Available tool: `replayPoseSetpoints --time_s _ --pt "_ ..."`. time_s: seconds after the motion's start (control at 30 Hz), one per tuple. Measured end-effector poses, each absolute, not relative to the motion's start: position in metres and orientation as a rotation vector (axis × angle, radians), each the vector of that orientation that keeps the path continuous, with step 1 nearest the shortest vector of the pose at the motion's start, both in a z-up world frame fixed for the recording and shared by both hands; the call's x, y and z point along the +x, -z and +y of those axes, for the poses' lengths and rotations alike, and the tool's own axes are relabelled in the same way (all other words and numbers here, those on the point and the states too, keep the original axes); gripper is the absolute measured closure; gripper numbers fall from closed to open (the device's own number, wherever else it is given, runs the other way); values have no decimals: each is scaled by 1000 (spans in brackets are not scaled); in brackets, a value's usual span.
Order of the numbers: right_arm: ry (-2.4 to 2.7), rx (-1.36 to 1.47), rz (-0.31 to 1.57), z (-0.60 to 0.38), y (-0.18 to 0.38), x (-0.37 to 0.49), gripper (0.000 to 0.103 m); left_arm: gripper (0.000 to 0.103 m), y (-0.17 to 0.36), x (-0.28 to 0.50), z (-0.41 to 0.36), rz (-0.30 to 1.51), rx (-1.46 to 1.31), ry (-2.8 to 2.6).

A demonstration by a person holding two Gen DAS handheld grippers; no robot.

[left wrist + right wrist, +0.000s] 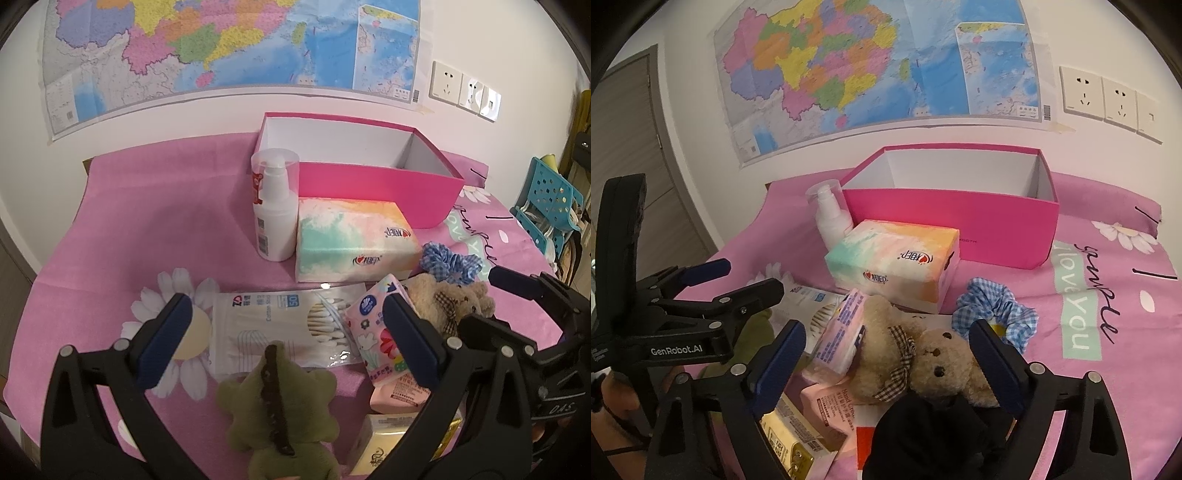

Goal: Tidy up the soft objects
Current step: 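Reach the right gripper to the pink wet-wipe pack and grasp it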

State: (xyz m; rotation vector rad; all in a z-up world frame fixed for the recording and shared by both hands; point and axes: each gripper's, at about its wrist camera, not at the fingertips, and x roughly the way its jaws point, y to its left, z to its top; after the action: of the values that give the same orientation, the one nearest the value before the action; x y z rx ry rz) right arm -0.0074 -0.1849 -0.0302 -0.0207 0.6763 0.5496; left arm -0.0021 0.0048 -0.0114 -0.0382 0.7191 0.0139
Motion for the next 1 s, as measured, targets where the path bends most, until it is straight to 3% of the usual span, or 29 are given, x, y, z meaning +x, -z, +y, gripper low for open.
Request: replayPoseSetpoints --time_s 0.33,0.6,1.0 --pt "-616 -18 681 -180 37 -9 23 0 16 -2 14 731 -33 -15" --pt "-737 13 729 -162 41 -15 50 0 24 -3 28 759 -66 10" --pt "-740 18 846 -153 61 -2 74 3 27 1 28 775 -72 87"
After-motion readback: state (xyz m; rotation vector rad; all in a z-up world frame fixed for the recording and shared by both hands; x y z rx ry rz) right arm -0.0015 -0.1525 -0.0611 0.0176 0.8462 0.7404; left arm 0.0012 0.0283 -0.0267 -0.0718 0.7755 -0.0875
